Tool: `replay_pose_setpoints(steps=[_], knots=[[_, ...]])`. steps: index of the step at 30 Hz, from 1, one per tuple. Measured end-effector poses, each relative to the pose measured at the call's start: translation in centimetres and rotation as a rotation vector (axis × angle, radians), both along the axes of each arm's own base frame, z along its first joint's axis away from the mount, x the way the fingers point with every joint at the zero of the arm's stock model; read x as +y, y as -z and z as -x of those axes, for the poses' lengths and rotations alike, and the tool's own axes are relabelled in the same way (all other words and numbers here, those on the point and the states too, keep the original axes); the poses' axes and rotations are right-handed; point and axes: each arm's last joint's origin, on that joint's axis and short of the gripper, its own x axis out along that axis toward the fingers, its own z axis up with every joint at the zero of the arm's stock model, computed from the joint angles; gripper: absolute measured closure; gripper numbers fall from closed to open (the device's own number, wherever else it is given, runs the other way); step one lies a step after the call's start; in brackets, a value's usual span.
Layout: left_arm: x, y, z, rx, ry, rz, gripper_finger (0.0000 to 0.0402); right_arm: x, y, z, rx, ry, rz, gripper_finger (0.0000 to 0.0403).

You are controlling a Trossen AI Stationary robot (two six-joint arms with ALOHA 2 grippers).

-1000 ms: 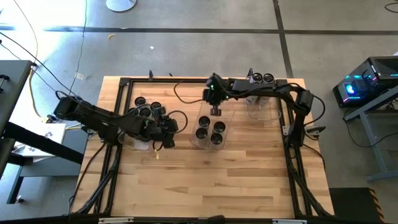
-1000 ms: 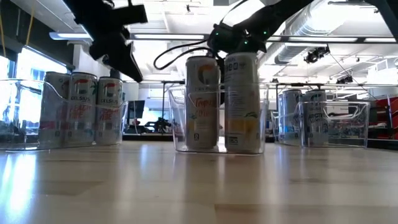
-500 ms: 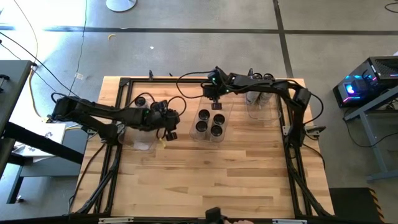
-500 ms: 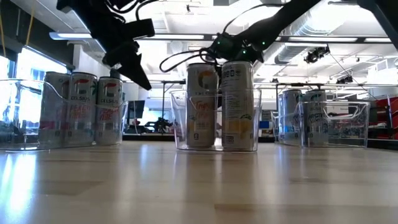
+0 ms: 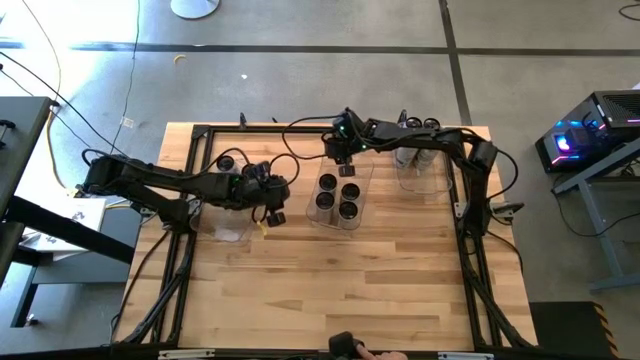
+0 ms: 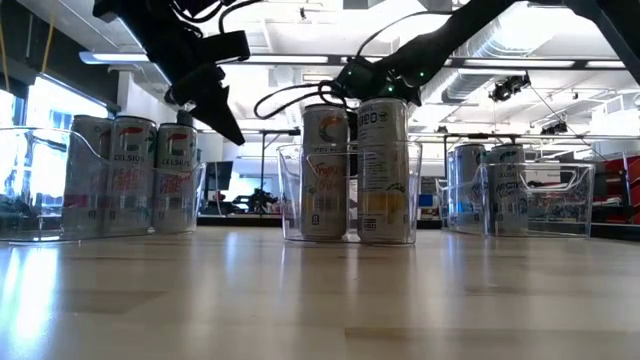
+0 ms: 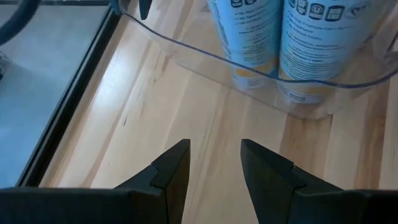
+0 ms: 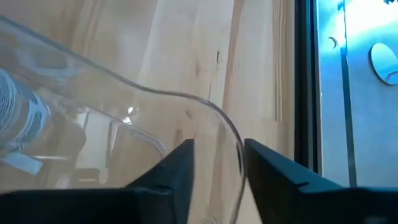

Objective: Sort soda cans
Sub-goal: Move the bottom transparent bin to the top center of the table

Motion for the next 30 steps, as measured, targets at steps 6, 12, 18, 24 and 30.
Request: replay_pose_setpoints(steps=[6, 12, 18, 24, 30], knots=[[-0.1, 0.1, 0.1, 0.014, 0.002, 0.028, 0.0267, -0.1, -1.3, -0.2, -0.024, 0.033, -0.011, 0.0217], [-0.1, 0.7, 0.4, 0.028, -0.011, 0.037, 0.0267, -0.4, -4.5, -0.2, -0.002, 0.106, 0.050, 0.0210], [-0.1, 3.0, 1.4, -0.011, -0.039, 0.060, 0.0267, 0.0, -10.6, 1.0, -0.056, 0.263, 0.146, 0.0210], [-0.6, 3.3, 1.6, -0.019, -0.028, 0.037, 0.0267, 4.9, -17.8, 4.4, -0.188, 0.364, 0.159, 0.0234], [-0.9, 2.6, 0.9, -0.108, 0.041, 0.020, 0.0267, 13.4, -21.7, 7.7, -0.300, 0.332, -0.028, 0.0286]])
